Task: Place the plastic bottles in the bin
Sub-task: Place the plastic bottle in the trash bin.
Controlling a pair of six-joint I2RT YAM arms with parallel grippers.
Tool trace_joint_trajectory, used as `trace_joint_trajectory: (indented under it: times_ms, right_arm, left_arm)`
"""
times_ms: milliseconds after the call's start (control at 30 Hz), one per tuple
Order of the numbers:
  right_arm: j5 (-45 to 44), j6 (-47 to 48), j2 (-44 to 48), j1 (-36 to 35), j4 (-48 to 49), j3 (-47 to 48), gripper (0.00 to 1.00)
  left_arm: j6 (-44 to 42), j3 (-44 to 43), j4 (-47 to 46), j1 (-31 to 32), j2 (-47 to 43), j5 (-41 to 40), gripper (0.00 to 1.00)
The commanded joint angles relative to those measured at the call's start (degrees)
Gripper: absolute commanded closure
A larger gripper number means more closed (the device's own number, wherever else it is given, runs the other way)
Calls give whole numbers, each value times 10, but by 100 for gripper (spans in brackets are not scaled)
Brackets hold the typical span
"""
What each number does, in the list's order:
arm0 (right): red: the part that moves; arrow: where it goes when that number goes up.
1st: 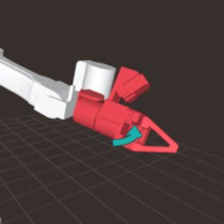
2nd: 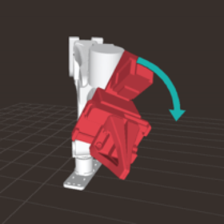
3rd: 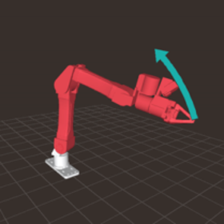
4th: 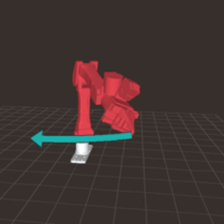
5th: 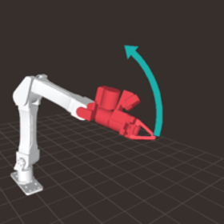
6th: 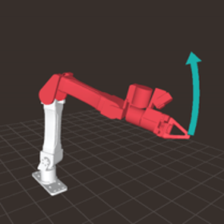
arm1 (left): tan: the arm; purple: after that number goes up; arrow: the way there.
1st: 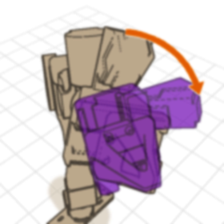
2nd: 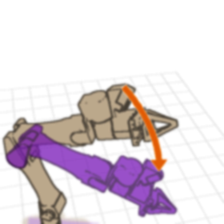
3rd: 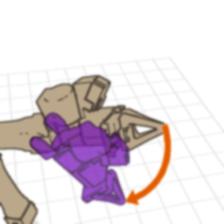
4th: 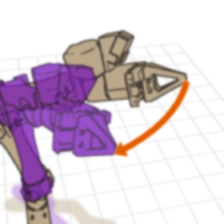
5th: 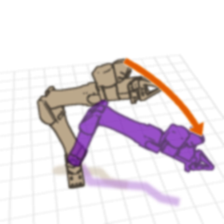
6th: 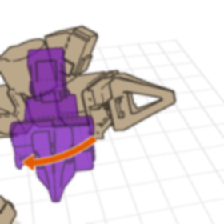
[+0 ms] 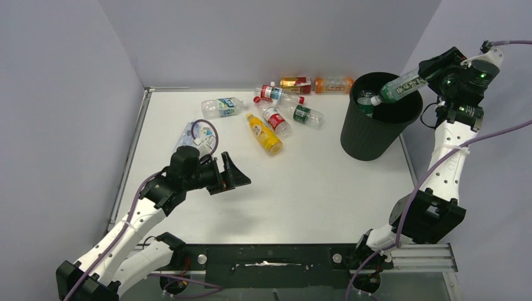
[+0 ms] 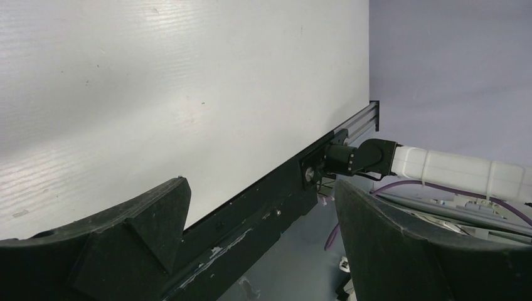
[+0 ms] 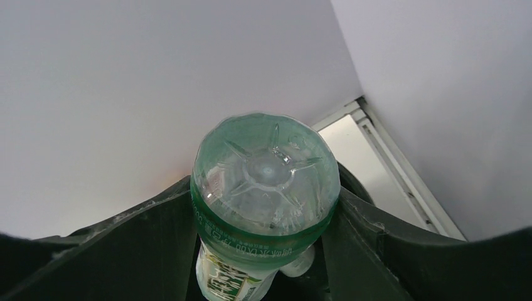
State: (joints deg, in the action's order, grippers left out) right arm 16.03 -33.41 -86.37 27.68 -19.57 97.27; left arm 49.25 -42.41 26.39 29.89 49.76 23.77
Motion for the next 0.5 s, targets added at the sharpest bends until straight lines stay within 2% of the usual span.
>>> trace_joint_trajectory:
  times_ms: [0,33,133,267,467]
  right_arm:
    - [-56,40,-11,-2,2,20,45]
    - [-60,45,-14,-3,0,20,44]
    - [-73,63,-19,-13,-8,22,31]
    - [-90,85,-17,-37,-15,26,19]
    - [-105,128,-27,-93,-39,62,12]
  left_arm:
    - [-14,-14,-8,-3,5,-1,14]
    - [-16,-14,-6,-3,8,-2,14]
    - [-22,-18,1,-4,16,-7,14]
    - [-35,-31,16,-9,34,-18,14]
    - [-70,-65,54,-34,66,-46,14]
